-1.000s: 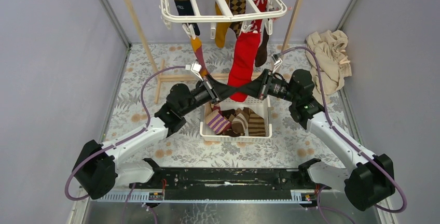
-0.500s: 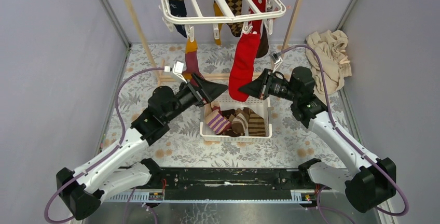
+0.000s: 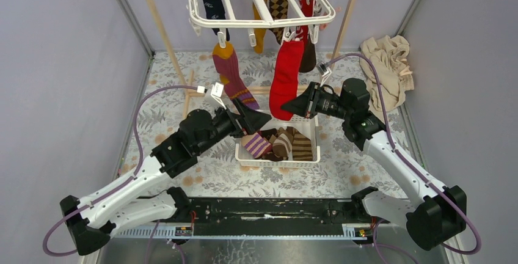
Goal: Remove the socks clipped to the hanger
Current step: Remove the sock from the hanger.
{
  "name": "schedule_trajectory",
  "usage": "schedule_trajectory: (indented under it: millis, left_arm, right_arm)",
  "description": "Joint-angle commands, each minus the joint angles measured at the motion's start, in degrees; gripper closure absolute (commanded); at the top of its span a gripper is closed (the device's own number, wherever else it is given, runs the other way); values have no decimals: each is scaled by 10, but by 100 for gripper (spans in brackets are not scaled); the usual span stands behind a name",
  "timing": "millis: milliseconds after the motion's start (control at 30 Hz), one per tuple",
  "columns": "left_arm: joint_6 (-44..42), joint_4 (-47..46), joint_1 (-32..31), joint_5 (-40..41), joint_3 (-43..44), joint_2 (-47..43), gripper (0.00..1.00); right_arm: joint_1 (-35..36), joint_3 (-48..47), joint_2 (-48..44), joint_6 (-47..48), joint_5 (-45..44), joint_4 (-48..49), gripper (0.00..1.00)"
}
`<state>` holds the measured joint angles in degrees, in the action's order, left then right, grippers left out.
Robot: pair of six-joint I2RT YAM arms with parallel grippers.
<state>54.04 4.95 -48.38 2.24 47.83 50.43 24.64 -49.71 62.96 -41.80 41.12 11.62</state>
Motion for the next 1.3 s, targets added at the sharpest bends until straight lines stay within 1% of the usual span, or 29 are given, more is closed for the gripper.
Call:
schedule_trajectory:
  millis: [0,200,333,467,633,800,900,1033,1167,1267]
  left_arm:
    - [-64,57,-49,101,55,0,1]
    - [-149,99,-115,166,175,71,1]
    - [-203,98,-138,201,224,117,1]
    - [-270,89,-145,234,264,157,1]
    - [-368,49,-145,264,299,195,1]
    - [-448,28,-141,289,359,236,3]
    - [-464,21,-113,260,384,253,5]
    - [-450,1,-50,160,396,260,8]
    - [-463,-6,-15,96,421,279,9]
    - [-466,-20,16,32,430,289,10]
  right_arm:
    - [3,-36,1,15,6,-4,100]
    - [3,-43,5,23,6,-16,100]
    - [3,-41,2,24,8,-18,100]
    - [3,-37,-1,24,10,-18,100]
    - [3,-31,-1,21,15,-15,100]
    - [3,-27,-1,16,23,-7,100]
    - [3,-25,-2,15,24,-5,100]
    - [3,-21,-5,15,26,-2,100]
    - [3,-17,-6,14,27,0,100]
    - [3,-16,-4,14,28,2,100]
